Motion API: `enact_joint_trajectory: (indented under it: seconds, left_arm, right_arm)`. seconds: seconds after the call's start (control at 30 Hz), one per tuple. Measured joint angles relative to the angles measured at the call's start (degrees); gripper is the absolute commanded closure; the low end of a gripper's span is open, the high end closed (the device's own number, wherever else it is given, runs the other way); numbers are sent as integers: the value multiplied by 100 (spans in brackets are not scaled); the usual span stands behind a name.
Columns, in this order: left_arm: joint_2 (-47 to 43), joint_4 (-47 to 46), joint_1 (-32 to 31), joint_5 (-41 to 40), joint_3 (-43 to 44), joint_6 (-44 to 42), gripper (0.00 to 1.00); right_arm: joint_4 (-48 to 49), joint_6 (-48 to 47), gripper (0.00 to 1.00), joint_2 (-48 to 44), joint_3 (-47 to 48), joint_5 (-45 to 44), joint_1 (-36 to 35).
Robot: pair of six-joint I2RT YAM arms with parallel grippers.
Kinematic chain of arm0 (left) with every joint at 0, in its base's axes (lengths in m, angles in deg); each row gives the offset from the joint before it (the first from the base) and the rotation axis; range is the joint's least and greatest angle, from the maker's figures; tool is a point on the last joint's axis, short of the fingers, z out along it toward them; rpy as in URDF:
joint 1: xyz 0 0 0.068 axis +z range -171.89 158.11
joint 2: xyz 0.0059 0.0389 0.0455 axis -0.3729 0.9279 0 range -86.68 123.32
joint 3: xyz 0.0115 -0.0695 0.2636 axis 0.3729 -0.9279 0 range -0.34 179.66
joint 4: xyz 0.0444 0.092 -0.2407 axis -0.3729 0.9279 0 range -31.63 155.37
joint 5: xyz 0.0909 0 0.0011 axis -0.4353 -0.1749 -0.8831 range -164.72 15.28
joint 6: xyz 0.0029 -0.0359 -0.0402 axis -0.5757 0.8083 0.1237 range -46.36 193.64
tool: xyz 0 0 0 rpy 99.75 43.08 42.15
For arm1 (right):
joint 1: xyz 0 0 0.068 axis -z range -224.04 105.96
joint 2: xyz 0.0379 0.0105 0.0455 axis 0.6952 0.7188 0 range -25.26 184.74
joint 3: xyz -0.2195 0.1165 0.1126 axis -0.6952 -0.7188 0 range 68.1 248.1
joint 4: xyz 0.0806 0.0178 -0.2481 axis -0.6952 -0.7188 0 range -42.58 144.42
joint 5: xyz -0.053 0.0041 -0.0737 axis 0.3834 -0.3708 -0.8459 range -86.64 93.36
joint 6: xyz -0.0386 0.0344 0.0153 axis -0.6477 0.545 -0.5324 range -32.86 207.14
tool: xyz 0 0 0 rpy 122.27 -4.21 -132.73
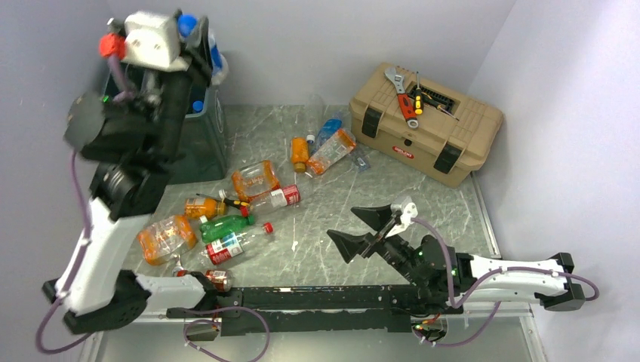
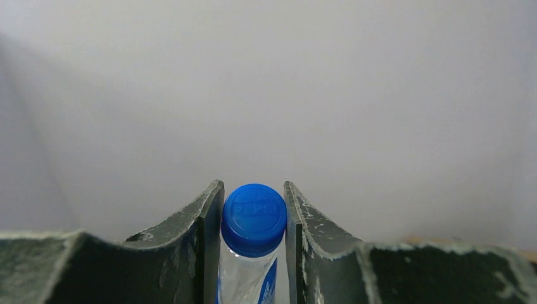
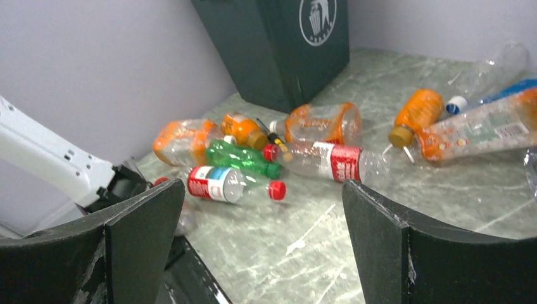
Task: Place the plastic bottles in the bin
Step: Place the plastic bottle in the trash bin.
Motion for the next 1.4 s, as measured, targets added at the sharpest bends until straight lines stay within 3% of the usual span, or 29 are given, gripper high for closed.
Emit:
enact_joint_trajectory:
  seconds: [0.07,0.17,0.33,0.47,0.67,0.87,1.1,1.27,1.3,1.4]
  left_arm:
    - [590,-4,369,-31,619,-243,100]
    - [1353,-9,1410,103,1202,-138,100]
    - [1934,46,3355,343,660,699,100]
    - [2133,-317,4446,59,103,1182,100]
    - [2177,-918,4846,-382,-584,1587,100]
    - [2264,-857,5141,-514,-1342,2378,100]
    - [2594,-98,5521,516,-1696,3397,99]
    - [2828,358,5571,1445,-1657,3807,6]
    - [2830,463,5569,1574,-1657,3919,1]
    - [2802,531,5545,1768,-1635,4096,0]
  right_arm:
    - [-116,72,0,-50,-186,-52,13]
    - [-236,149,0,-4,-249,-76,22]
    - [-479,258,0,109,-219,-122,33]
    - [-616,293,0,42,-219,-118,37]
    - [-444,372,0,-103,-374,-146,42]
    - [-409,400,0,129,-466,-190,63]
    - [-407,398,0,149,-466,-186,114]
    - [-450,398,0,66,-466,-190,146]
    - [-474,398,0,46,-466,-195,146]
    - [-551,398,0,-20,-466,-227,149]
